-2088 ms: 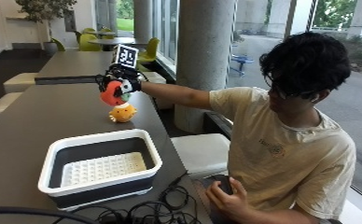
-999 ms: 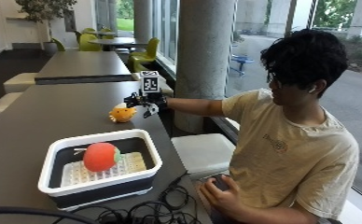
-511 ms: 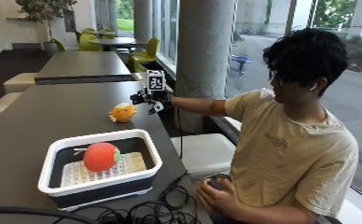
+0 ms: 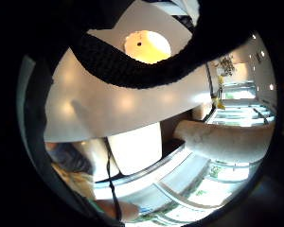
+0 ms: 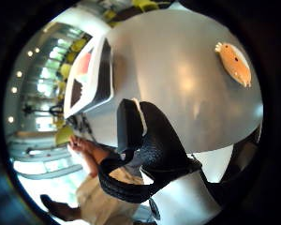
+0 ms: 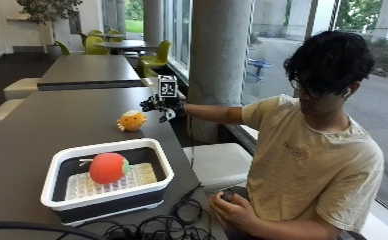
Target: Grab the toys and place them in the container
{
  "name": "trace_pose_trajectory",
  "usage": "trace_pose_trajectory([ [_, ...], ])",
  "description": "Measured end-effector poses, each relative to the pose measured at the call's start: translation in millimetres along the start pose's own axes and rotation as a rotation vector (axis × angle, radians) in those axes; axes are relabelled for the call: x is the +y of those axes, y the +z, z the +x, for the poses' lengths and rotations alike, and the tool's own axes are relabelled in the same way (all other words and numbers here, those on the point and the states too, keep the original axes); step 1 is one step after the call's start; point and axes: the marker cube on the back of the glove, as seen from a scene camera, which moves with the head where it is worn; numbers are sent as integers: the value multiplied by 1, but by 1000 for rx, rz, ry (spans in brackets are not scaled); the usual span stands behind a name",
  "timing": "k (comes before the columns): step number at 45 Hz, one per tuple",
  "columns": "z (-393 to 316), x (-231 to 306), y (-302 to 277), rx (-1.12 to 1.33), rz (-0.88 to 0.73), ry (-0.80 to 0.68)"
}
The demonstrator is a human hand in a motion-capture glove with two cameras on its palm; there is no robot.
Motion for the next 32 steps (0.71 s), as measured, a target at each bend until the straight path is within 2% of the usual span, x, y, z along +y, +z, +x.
trace_pose_trajectory([
  [16, -11, -2, 1, -106, 16, 29],
  [23, -4, 1, -4, -27, 9, 82],
  [32, -2, 2, -7, -23, 1, 73],
])
